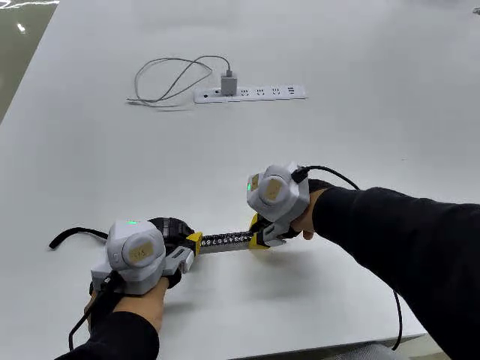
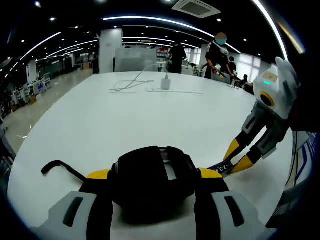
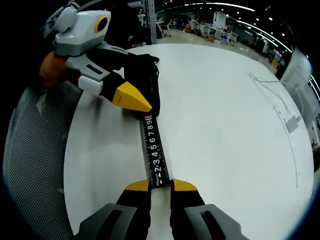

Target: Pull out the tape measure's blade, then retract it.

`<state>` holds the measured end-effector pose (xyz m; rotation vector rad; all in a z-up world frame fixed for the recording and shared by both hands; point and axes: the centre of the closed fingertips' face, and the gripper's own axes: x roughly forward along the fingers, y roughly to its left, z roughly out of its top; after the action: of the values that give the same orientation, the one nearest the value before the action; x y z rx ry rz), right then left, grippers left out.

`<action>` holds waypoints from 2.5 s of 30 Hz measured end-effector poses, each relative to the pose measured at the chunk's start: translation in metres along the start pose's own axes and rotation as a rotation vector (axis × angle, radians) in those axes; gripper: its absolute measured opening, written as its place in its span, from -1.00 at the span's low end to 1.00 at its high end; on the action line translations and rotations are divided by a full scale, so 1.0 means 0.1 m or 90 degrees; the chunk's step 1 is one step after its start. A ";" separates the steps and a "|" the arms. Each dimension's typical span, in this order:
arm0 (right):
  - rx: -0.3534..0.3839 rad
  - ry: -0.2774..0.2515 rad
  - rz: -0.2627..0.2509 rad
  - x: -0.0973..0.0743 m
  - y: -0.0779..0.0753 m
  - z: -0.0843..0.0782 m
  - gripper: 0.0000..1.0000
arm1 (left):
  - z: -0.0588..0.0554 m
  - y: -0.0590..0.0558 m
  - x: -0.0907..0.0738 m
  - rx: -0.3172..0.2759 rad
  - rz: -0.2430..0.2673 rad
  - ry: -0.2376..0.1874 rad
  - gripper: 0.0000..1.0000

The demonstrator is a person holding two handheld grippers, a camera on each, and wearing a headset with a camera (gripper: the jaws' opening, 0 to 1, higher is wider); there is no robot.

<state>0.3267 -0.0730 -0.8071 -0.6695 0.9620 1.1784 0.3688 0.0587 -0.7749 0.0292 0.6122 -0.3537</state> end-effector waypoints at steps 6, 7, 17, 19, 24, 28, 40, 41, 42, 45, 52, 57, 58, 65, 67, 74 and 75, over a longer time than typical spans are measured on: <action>0.003 -0.006 0.002 0.02 0.01 0.05 -0.80 | 0.00 0.00 0.00 -0.003 0.000 -0.001 0.23; 0.003 -0.008 0.003 0.02 0.01 0.05 -0.80 | 0.00 0.01 0.00 -0.003 0.000 -0.001 0.23; -0.004 -0.028 0.004 0.12 0.07 0.24 -0.80 | 0.00 0.01 0.00 -0.004 -0.002 0.003 0.23; -0.005 -0.031 0.003 0.14 0.07 0.28 -0.80 | 0.00 0.01 0.00 -0.004 -0.002 0.005 0.23; -0.006 -0.034 0.004 0.15 0.06 0.31 -0.80 | 0.00 0.01 0.00 -0.007 0.001 0.005 0.23; -0.004 -0.039 0.005 0.17 0.06 0.35 -0.80 | 0.01 0.02 0.00 -0.010 0.002 0.005 0.23; -0.004 -0.046 0.009 0.23 0.07 0.45 -0.80 | 0.00 0.02 0.00 -0.014 0.003 0.008 0.23; -0.005 -0.046 0.009 0.23 0.08 0.46 -0.80 | 0.00 0.02 0.00 -0.014 0.003 0.008 0.23; -0.003 -0.047 0.009 0.23 0.08 0.46 -0.80 | 0.00 0.02 0.00 -0.014 0.003 0.008 0.23; 0.006 -0.050 0.014 0.24 0.06 0.48 -0.81 | 0.00 0.02 0.00 -0.016 0.004 0.007 0.23; 0.006 -0.056 0.013 0.27 0.08 0.51 -0.80 | 0.00 0.02 0.00 -0.016 0.002 0.009 0.23; 0.005 -0.065 0.015 0.29 0.09 0.56 -0.81 | 0.00 0.01 0.00 -0.017 0.002 0.010 0.23; 0.005 -0.066 0.016 0.30 0.09 0.57 -0.81 | 0.00 0.01 0.00 -0.016 0.002 0.010 0.23; 0.007 -0.077 0.010 0.30 0.10 0.58 -0.80 | 0.00 0.01 0.00 -0.016 0.001 0.009 0.23; 0.011 -0.082 0.008 0.30 0.10 0.59 -0.81 | 0.00 0.01 0.00 -0.016 0.001 0.009 0.23; 0.016 -0.090 0.007 0.34 0.11 0.64 -0.80 | 0.00 0.01 0.00 -0.015 0.000 0.009 0.23; 0.017 -0.092 0.007 0.35 0.11 0.65 -0.80 | 0.00 0.01 0.00 -0.015 0.000 0.009 0.23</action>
<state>0.3366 0.0012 -0.8075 -0.5501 0.8597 1.2050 0.3692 0.0595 -0.7747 0.0087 0.6309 -0.3469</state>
